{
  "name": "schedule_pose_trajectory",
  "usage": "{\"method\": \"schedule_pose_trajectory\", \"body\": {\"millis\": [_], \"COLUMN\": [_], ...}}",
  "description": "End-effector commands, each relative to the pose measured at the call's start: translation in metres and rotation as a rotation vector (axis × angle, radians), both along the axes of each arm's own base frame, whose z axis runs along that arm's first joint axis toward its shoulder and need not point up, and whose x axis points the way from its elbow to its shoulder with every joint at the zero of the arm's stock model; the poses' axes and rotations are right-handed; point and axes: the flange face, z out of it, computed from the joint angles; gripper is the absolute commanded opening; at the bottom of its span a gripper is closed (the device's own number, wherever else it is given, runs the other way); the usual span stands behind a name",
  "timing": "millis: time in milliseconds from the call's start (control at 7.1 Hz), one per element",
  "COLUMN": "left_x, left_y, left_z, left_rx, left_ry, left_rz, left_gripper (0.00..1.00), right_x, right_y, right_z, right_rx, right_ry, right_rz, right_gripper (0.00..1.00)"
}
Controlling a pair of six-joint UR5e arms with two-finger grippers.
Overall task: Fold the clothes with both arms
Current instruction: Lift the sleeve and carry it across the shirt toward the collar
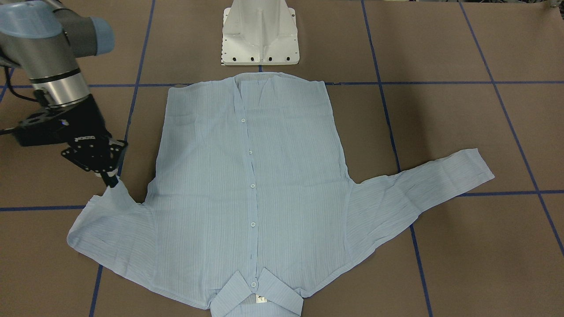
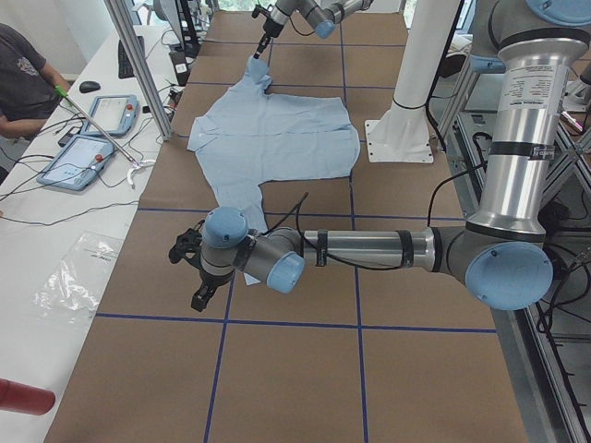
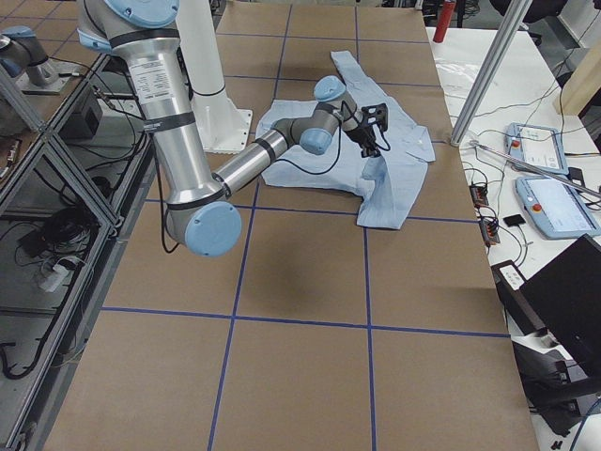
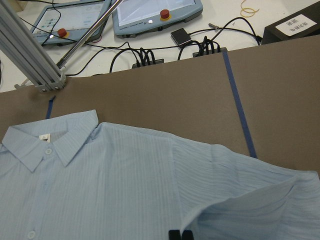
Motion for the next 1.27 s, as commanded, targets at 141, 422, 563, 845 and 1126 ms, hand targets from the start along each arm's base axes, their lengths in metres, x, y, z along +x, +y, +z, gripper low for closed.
{"method": "schedule_pose_trajectory", "body": {"millis": [141,422,563,845,1126], "left_x": [0.0,0.0,0.0,0.0,0.0], "left_y": [-0.001,-0.001,-0.001,-0.001,0.0], "left_z": [0.0,0.004,0.003,0.016,0.019], "left_rx": [-0.001,-0.006,0.005,0.033,0.04], "left_ry": [0.0,-0.001,-0.003,-0.005,-0.004], "left_rz": [-0.001,0.0,-0.001,0.0,-0.002], "left_gripper": [1.0,1.0,1.0,1.0,1.0], "right_x": [-0.063,-0.092,-0.104,-0.159,-0.202], "right_y": [0.018,0.01,0.007,-0.017,-0.021], "right_z": [-0.07,-0.12,-0.13,-0.169,-0.171], "right_rx": [0.038,0.073,0.079,0.071,0.1], "right_ry": [0.004,-0.039,-0.038,-0.027,-0.07], "right_rz": [0.037,0.018,0.005,-0.022,-0.052], "right_gripper": [0.0,0.0,0.0,0.0,0.0]}}
